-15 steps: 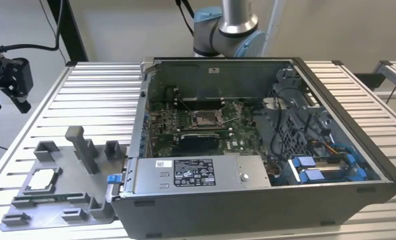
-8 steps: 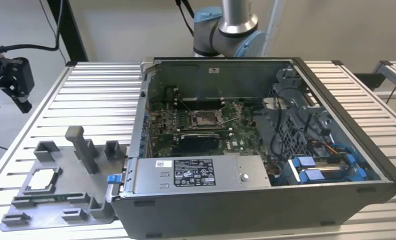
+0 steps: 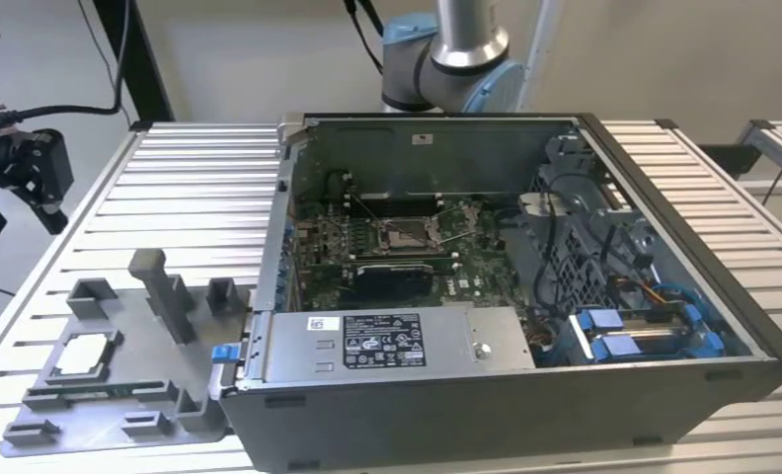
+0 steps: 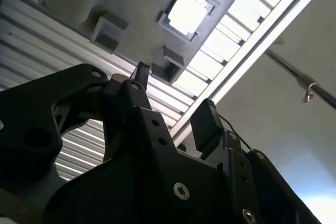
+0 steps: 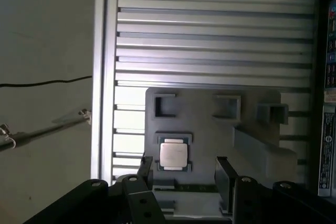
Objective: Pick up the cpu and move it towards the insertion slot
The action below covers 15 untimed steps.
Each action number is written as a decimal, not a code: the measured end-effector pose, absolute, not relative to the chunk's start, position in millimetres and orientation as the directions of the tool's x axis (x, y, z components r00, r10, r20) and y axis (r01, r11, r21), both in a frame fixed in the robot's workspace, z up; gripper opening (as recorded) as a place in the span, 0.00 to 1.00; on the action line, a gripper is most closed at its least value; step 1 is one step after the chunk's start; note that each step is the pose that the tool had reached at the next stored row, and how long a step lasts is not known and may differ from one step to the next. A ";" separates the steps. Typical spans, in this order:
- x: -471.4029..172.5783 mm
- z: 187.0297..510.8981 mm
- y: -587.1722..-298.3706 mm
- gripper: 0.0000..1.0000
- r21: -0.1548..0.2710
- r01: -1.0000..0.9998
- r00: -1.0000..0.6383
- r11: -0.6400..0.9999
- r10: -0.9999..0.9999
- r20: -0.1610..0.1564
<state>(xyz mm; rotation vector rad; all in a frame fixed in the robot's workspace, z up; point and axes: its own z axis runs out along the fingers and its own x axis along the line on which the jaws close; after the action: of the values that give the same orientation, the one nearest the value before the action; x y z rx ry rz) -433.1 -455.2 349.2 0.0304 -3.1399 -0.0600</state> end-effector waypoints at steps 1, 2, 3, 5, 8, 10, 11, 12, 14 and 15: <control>-433.3 347.5 -455.4 1.00 0.038 -0.020 -1.000 0.999 -0.020 0.000; -433.6 345.7 -455.5 1.00 0.038 -0.021 -1.000 0.999 -0.021 0.000; -434.1 343.9 -455.4 1.00 0.038 -0.022 -1.000 0.999 -0.022 0.001; -435.1 340.1 -455.5 1.00 0.038 -0.026 -1.000 0.999 -0.026 0.001; -436.0 334.8 -455.9 1.00 0.038 -0.031 -1.000 0.999 -0.031 0.001; -436.2 331.1 -456.3 1.00 0.038 -0.034 -0.999 0.999 -0.034 0.001; -436.3 329.2 -456.4 1.00 0.038 -0.035 -0.999 0.999 -0.035 0.000; -436.4 327.4 -456.7 1.00 0.038 -0.036 -0.999 0.999 -0.037 0.001; -436.3 323.8 -457.5 1.00 0.038 -0.038 -0.999 0.999 -0.038 0.000; -436.4 322.0 -458.2 1.00 0.038 -0.039 -0.999 0.999 -0.039 0.000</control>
<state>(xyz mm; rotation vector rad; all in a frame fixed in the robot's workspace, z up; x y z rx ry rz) -436.4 -458.2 322.0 0.0610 -3.1392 -0.0603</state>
